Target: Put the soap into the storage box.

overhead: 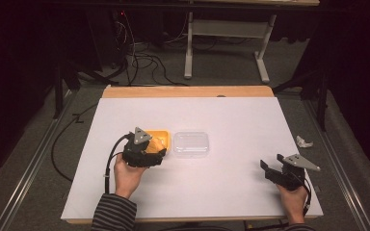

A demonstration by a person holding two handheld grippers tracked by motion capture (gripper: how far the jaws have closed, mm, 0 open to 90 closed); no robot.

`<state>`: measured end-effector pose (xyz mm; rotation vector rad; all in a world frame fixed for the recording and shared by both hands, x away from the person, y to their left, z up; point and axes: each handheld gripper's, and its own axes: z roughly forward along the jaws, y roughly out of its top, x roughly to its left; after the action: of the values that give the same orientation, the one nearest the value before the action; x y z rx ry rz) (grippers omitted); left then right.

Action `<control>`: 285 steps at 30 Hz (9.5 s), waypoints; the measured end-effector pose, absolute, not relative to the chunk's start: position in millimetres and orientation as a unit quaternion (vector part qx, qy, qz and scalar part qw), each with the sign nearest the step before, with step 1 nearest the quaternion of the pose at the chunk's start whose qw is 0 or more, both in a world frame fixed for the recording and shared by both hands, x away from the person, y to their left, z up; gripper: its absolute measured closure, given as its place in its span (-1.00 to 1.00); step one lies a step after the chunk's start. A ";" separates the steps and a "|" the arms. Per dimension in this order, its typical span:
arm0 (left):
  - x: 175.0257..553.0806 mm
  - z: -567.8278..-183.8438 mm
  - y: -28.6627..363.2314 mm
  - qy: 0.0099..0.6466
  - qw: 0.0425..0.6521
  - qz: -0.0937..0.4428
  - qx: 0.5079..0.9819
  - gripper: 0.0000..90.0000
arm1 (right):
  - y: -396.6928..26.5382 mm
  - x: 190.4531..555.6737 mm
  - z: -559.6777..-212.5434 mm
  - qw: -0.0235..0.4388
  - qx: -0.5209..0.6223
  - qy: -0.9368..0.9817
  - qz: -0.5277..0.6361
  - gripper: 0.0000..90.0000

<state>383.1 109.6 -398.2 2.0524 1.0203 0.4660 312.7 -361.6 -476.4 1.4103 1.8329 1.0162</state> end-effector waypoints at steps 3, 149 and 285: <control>387.8 -396.8 111.2 0.402 0.384 0.189 0.809 -0.42 | -361.4 312.5 -476.4 0.303 0.532 0.691 0.383 -0.38; 384.6 -408.9 129.8 0.431 0.414 0.208 0.775 -0.46 | -361.0 311.8 -476.2 0.307 0.539 0.685 0.382 -0.39; 352.5 -474.6 81.4 0.411 0.409 0.189 0.792 -0.47 | -361.3 310.7 -476.1 0.312 0.536 0.684 0.384 -0.38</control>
<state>352.5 81.4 -474.6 1.9965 1.0354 0.4763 310.7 -361.3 -476.1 1.4137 1.8059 1.0146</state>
